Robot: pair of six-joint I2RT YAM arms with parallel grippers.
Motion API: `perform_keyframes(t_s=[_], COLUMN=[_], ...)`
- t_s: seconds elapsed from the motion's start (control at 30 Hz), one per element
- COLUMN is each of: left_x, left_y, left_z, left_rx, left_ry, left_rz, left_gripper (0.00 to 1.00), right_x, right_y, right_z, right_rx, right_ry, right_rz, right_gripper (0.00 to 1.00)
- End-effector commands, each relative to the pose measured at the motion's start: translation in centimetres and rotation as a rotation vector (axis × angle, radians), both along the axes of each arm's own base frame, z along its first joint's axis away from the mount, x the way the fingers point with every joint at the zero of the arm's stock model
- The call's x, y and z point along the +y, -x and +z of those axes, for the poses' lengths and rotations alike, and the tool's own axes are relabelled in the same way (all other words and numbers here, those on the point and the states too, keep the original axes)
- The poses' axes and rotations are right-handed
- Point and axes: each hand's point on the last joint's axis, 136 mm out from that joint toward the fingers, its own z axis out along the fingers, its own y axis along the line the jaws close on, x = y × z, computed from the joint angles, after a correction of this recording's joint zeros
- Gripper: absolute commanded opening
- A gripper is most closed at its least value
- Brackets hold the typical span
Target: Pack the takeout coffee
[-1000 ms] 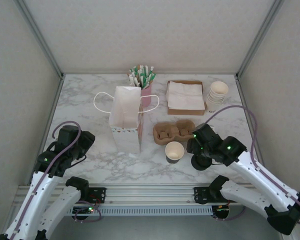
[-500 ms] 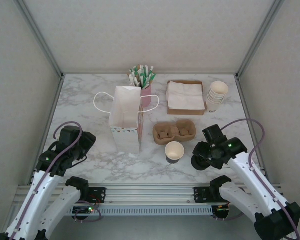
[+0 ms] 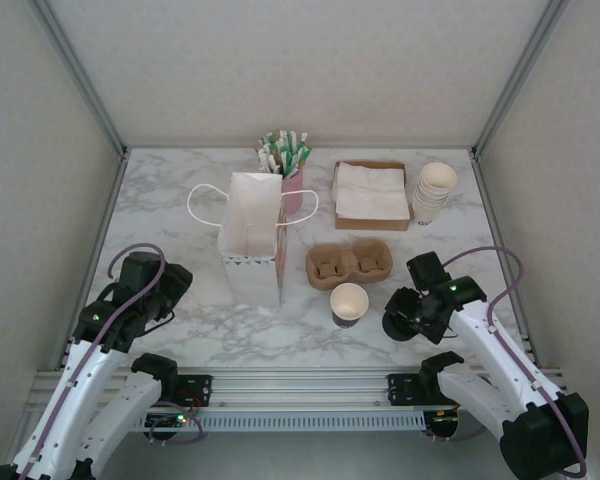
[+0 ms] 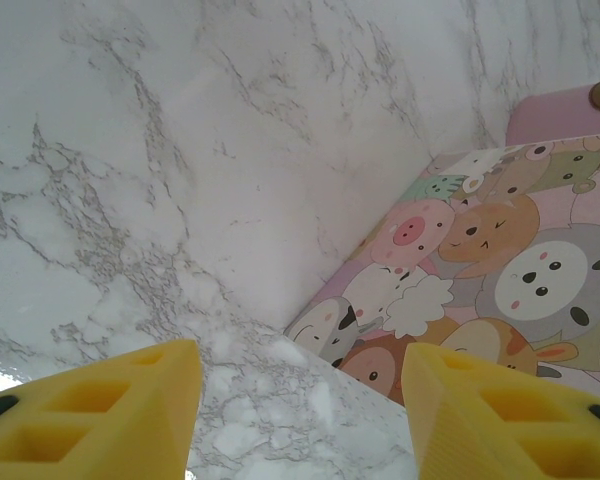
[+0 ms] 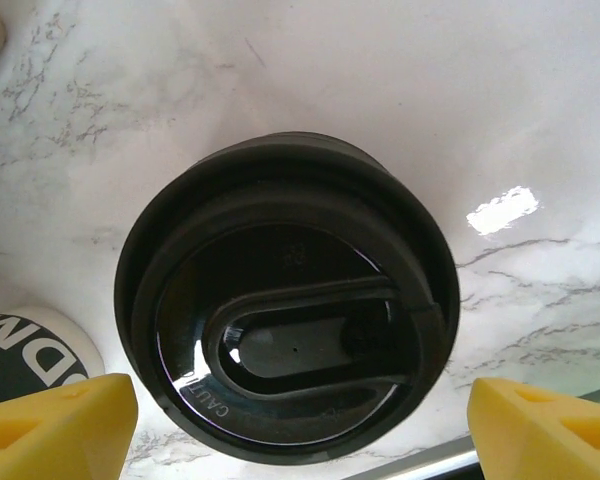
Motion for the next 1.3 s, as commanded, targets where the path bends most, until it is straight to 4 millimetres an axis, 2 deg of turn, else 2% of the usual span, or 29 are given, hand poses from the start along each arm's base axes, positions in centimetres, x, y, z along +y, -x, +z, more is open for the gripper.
perform_keyframes(t_s=[0.0, 0.37, 0.77, 1.07, 1.27], left_x=[0.0, 0.2, 0.4, 0.2, 0.1], left_y=[0.1, -0.1, -0.6, -1.1, -1.2], left_z=[0.0, 0.5, 1.4, 1.6, 1.6], left_rx=[-0.003, -0.015, -0.041, -0.041, -0.041], left_ry=[0.019, 0.006, -0.005, -0.002, 0.003], left_rz=[0.021, 0.029, 0.035, 0.035, 0.035], left_gripper=[0.54, 0.55, 0.54, 0.55, 0.55], right_x=[0.5, -0.3, -0.4, -0.1, 0.9], right_y=[-0.3, 0.2, -0.2, -0.3, -0.1], right_z=[-0.5, -1.1, 0.4, 1.8, 1.5], right_rx=[-0.008, 0.006, -0.054, -0.078, -0.053], right_ry=[-0.029, 0.010, 0.009, -0.007, -0.089], right_rz=[0.008, 0.013, 0.034, 0.066, 0.026], right_gripper=[0.85, 0.75, 0.66, 0.66, 0.66])
